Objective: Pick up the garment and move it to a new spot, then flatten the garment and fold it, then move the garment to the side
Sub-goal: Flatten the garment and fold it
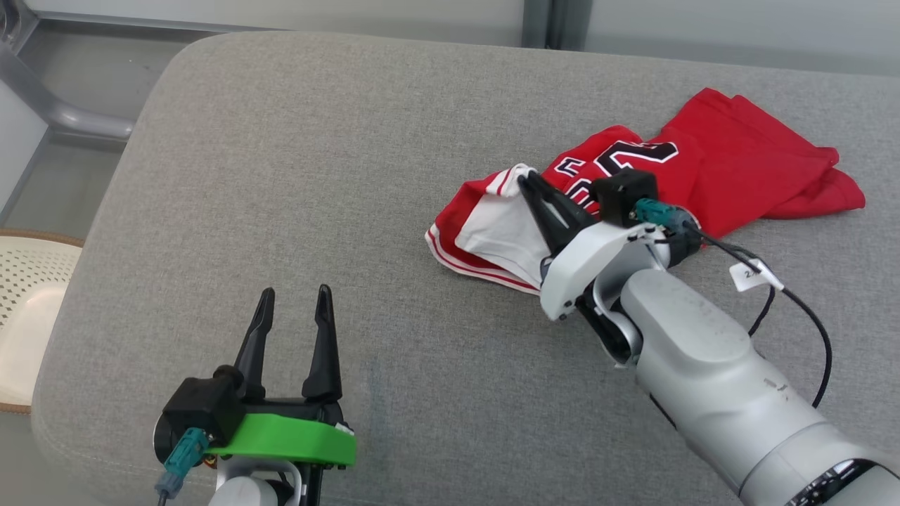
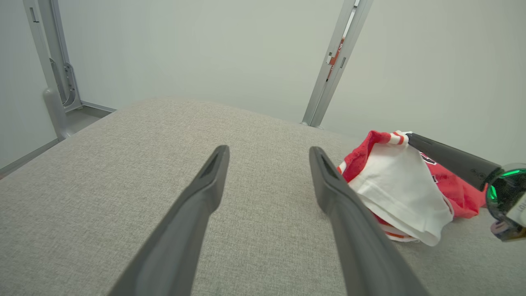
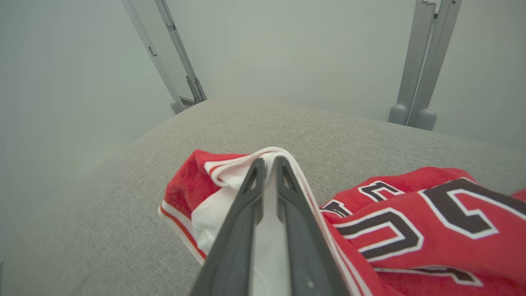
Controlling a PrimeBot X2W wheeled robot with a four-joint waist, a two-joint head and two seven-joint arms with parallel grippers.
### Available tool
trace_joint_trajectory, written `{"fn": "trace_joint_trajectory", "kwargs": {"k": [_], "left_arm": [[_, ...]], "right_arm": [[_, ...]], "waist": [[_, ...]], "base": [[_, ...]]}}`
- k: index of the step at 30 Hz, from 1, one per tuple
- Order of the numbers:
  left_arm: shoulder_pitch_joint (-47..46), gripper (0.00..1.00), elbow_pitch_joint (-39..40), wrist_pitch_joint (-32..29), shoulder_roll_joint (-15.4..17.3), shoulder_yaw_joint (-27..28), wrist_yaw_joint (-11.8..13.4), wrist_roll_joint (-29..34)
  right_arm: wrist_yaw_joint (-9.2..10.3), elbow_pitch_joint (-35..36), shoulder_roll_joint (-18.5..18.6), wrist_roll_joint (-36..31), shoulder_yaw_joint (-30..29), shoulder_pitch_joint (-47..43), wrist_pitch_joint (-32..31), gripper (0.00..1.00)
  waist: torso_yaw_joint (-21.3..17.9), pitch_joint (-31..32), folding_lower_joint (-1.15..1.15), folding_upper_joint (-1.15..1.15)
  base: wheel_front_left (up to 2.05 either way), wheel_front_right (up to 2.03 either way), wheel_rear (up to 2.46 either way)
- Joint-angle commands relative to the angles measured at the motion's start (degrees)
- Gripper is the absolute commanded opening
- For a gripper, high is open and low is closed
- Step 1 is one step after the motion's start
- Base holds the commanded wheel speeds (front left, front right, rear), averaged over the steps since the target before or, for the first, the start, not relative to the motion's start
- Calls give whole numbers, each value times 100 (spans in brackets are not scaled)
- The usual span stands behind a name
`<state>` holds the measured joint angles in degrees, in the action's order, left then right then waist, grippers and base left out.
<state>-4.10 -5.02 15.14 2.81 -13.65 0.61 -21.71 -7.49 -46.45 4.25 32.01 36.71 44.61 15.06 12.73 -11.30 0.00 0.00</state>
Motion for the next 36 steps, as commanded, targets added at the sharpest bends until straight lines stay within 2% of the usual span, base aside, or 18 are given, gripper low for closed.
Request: {"fn": "trace_joint_trajectory", "kwargs": {"k": [1,2,3,9,14,18,24,29,36], "left_arm": [[-75,100,-7,-2,17,-12,44,-28],[-88,100,-8,-2,17,-13,47,-32],[-96,100,-9,-2,17,-10,41,-36],[-31,100,6,-2,17,68,87,-53],[49,100,13,-2,17,115,77,-45],[99,100,33,-2,17,108,93,-45],[116,100,58,-3,17,76,80,-46],[72,100,21,-2,17,34,48,-24],[-1,100,-34,-3,17,-24,18,47]], "right_arm": [[0,-203,-4,-91,-102,158,14,43],[0,-315,-18,-144,-225,231,14,74],[0,-354,-25,-184,-337,279,15,100],[0,-55,2,-471,-902,147,15,100],[0,604,173,-683,-1231,-263,15,100],[0,1173,306,-660,-1354,-828,15,100],[0,1753,418,-487,-1212,-1740,15,100],[0,1643,317,-237,-856,-2099,15,100],[0,829,99,164,-454,-1785,15,100]], "waist": [[57,-53,0,0],[68,-65,0,0],[71,-74,0,0],[-88,-32,0,0],[-355,81,0,0],[-541,125,0,0],[-649,89,0,0],[-570,36,0,0],[-242,11,0,0]], "base": [[0,0,0],[0,0,0],[0,0,0],[0,0,0],[0,0,0],[0,0,0],[0,0,0],[0,0,0],[0,0,0]]}}
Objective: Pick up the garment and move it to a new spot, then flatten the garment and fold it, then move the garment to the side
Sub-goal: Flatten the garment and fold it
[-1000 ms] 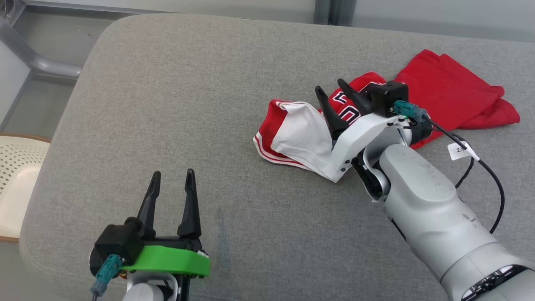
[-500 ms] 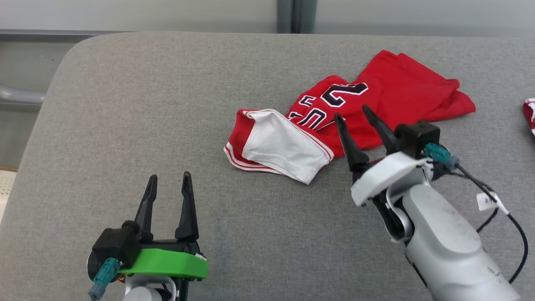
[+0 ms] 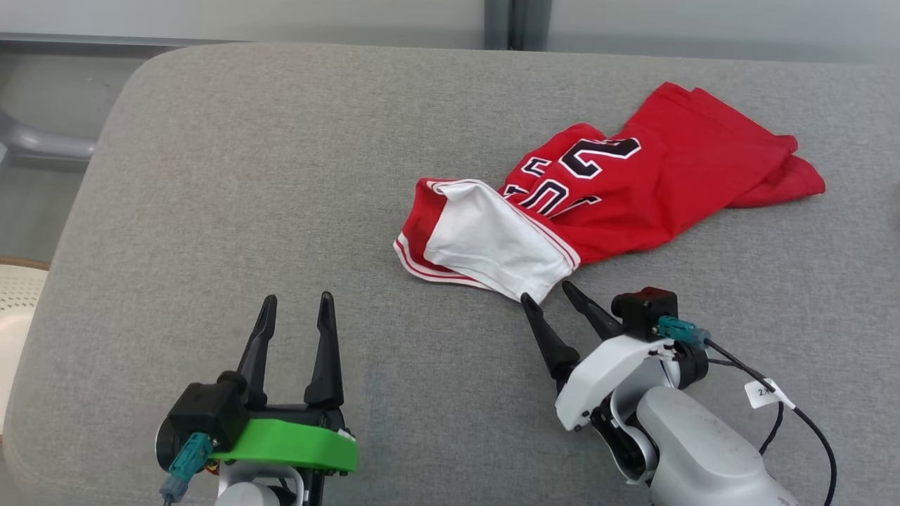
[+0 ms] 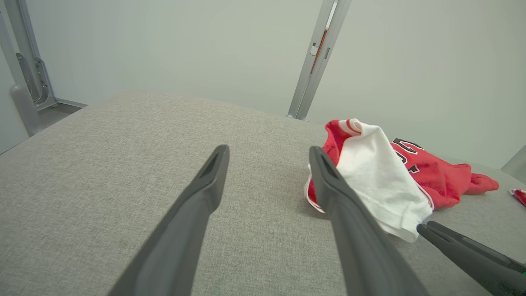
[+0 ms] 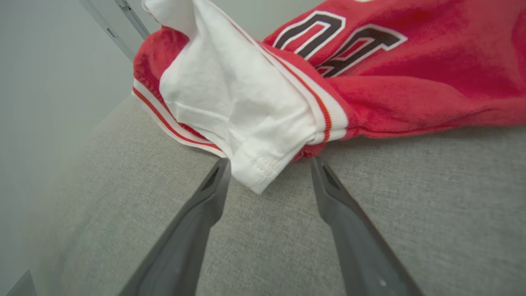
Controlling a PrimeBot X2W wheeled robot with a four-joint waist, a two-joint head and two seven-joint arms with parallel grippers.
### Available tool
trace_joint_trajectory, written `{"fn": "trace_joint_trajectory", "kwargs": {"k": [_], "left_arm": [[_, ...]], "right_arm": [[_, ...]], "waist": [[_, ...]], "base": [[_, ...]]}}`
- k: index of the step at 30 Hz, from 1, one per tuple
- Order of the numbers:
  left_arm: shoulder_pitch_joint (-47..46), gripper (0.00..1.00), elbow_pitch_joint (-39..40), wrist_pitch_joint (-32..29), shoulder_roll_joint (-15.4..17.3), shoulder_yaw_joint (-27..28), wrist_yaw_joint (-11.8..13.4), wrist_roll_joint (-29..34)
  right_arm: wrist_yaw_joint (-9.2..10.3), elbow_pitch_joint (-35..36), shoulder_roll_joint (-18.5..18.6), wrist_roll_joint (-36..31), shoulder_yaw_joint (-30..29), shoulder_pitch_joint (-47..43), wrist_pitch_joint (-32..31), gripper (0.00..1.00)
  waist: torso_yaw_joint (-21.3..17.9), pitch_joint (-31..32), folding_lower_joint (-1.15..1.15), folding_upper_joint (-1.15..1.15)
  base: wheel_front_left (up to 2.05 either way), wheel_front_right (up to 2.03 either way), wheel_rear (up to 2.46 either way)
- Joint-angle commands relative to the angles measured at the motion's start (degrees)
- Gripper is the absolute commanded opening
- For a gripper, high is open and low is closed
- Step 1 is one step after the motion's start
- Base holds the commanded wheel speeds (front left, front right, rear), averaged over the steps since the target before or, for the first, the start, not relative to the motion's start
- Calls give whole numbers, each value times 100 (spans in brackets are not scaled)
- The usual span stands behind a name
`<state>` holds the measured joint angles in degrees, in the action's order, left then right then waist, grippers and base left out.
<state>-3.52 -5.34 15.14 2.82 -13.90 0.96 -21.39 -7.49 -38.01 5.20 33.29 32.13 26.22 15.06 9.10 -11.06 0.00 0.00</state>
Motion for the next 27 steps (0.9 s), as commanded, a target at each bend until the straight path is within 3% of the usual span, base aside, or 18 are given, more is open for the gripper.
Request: {"fn": "trace_joint_trajectory", "kwargs": {"k": [1,5,6,7,9,18,22,27], "left_arm": [[-58,100,-7,-3,16,-6,-14,18],[17,100,-2,-2,16,35,12,29],[42,100,-2,-2,16,47,12,34],[69,100,-4,-2,16,63,8,37],[112,100,-4,-2,15,83,12,34],[187,100,23,-2,15,113,18,9],[189,100,15,-2,15,102,29,-5],[163,100,27,-2,15,97,7,-13]], "right_arm": [[0,-93,-15,54,16,118,16,100],[0,-149,-59,103,63,213,15,100],[0,-125,-58,100,81,207,15,84],[0,-57,-54,72,87,200,15,46],[0,107,-35,3,59,133,15,0],[0,833,-53,-25,223,-139,15,0],[0,922,10,-35,273,-228,15,0],[0,803,52,21,-63,-422,15,2]], "waist": [[185,-11,0,0],[349,28,0,0],[366,43,0,0],[377,62,0,0],[377,105,0,0],[113,234,0,0],[53,242,0,0],[63,205,0,0]], "base": [[0,0,0],[0,0,0],[0,0,0],[0,0,0],[0,0,0],[0,0,0],[0,0,0],[0,0,0]]}}
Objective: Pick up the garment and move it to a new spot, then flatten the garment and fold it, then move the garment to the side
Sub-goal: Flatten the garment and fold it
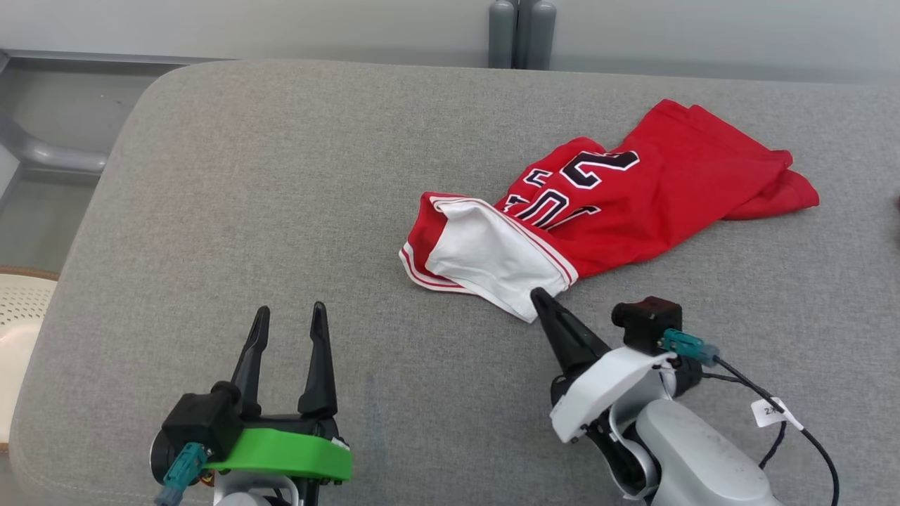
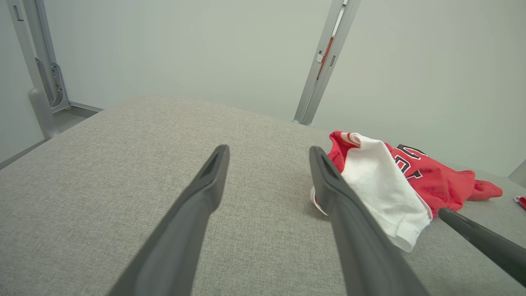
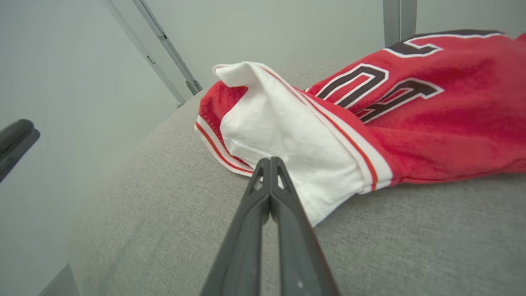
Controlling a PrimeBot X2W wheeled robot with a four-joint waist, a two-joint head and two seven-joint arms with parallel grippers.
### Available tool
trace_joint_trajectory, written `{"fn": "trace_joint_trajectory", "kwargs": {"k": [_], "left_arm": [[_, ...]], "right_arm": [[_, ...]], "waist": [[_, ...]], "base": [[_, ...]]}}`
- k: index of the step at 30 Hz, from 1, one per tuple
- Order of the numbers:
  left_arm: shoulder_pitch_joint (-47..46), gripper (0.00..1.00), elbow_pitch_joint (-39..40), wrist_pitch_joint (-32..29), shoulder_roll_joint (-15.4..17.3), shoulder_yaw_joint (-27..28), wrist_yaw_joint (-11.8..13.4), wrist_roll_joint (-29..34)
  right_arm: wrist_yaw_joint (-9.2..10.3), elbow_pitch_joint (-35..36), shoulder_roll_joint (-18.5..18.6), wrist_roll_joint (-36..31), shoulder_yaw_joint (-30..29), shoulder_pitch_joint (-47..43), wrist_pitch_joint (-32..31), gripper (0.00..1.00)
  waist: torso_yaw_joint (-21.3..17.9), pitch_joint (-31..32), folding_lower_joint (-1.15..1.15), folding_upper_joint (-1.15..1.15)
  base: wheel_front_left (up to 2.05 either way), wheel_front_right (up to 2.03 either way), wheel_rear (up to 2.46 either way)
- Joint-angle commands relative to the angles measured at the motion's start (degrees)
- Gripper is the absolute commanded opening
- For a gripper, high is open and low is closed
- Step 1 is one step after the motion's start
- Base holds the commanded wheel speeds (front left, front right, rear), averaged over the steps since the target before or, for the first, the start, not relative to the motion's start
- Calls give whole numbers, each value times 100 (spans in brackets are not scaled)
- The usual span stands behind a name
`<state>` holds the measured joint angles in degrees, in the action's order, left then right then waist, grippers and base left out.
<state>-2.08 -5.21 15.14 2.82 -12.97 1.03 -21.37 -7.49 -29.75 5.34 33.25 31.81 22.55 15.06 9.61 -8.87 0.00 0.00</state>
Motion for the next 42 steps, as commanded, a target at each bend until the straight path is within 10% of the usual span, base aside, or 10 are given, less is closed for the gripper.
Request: {"fn": "trace_joint_trajectory", "kwargs": {"k": [1,3,17,19,21,31,42], "left_arm": [[10,100,14,-3,15,-1,-2,-18],[-14,100,8,-2,15,-7,-9,-23],[-186,100,11,-2,15,-24,8,-52],[-193,100,13,-3,15,-33,13,-52],[-203,100,12,-2,15,-38,26,-57],[-164,100,25,-2,16,38,57,-78],[-118,100,57,-2,16,117,60,-71]], "right_arm": [[0,-64,38,29,-123,-91,15,30],[-1,-183,0,66,-261,-149,15,100],[-1,-955,-76,872,-200,373,15,100],[-1,-1013,-64,917,-137,464,15,37],[0,-1013,-42,943,-117,521,15,2],[-1,-293,0,948,146,332,15,0],[-1,873,302,1821,1921,237,-161,0]], "waist": [[26,-25,0,0],[63,-55,0,0],[370,-304,0,0],[390,-321,0,0],[405,-328,0,0],[285,-258,0,0],[224,-105,0,0]], "base": [[0,0,0],[0,0,0],[0,0,0],[0,0,0],[0,0,0],[0,0,0],[0,0,0]]}}
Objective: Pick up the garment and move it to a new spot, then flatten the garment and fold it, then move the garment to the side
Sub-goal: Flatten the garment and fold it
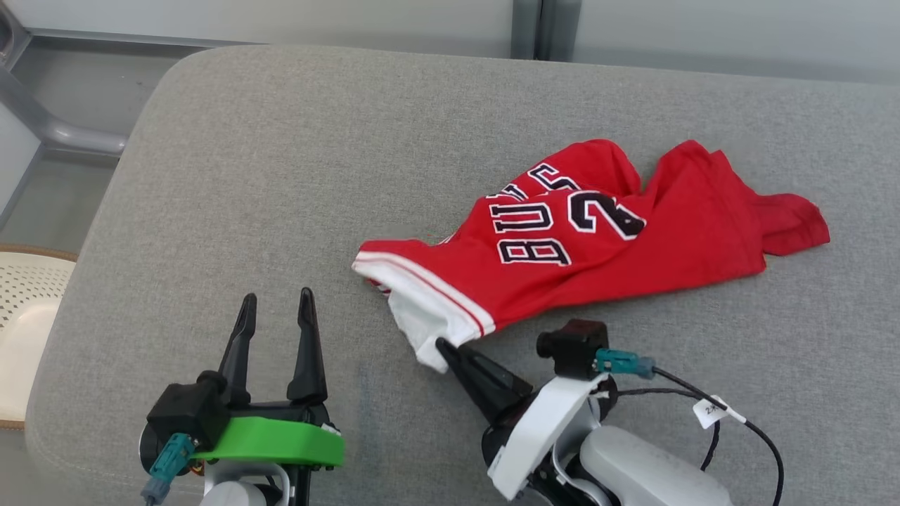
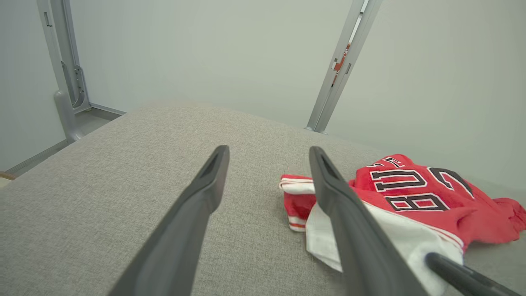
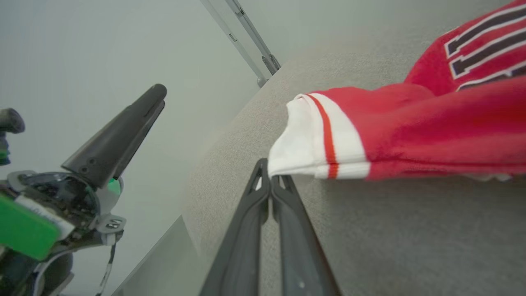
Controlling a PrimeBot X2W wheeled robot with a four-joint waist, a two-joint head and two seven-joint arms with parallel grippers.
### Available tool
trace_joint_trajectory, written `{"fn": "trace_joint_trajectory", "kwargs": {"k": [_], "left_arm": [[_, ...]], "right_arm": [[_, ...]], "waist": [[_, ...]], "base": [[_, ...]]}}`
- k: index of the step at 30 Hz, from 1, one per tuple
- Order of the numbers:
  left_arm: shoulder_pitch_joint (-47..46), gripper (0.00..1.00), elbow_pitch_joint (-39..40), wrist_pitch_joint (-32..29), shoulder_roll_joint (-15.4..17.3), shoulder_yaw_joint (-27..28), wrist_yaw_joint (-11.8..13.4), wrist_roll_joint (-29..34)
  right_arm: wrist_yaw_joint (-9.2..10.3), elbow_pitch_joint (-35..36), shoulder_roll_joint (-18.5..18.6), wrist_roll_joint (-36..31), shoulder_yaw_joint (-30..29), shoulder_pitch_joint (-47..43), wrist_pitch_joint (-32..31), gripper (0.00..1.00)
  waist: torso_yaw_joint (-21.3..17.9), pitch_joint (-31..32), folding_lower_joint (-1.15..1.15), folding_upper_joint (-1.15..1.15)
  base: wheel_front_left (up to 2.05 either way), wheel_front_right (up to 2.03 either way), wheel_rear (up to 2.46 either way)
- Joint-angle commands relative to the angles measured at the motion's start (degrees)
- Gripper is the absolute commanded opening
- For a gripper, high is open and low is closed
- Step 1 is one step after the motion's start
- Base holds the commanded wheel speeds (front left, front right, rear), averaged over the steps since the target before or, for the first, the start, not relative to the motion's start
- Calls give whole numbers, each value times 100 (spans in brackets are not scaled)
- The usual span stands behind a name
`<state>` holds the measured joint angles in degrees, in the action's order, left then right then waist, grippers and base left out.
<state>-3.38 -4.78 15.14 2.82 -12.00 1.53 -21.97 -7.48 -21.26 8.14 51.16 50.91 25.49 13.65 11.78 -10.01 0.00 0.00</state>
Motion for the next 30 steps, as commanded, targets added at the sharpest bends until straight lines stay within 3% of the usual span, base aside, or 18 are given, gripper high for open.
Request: {"fn": "trace_joint_trajectory", "kwargs": {"k": [1,12,19,20,21,22,30], "left_arm": [[23,100,24,-3,16,47,19,-14],[128,100,144,-2,16,175,58,22],[138,100,137,-3,16,177,37,62],[140,100,138,-2,16,178,38,70],[144,100,136,-2,16,182,38,77],[147,100,132,-2,16,184,38,76],[217,100,84,-2,16,207,10,116]], "right_arm": [[-2,61,84,105,149,-71,-61,0],[-3,491,242,1057,1084,-195,-262,0],[-2,-20,269,1049,1339,-39,-160,0],[-2,-98,265,997,1345,-26,-107,32],[-2,-172,248,944,1320,-20,-38,86],[-2,-225,234,924,1285,-29,5,100],[-2,-324,461,519,553,-255,156,100]], "waist": [[13,20,0,0],[-49,56,0,0],[-267,55,0,0],[-302,57,0,0],[-340,60,0,0],[-374,65,0,0],[-748,204,0,0]], "base": [[0,0,0],[0,0,0],[0,0,0],[0,0,0],[0,0,0],[0,0,0],[0,0,0]]}}
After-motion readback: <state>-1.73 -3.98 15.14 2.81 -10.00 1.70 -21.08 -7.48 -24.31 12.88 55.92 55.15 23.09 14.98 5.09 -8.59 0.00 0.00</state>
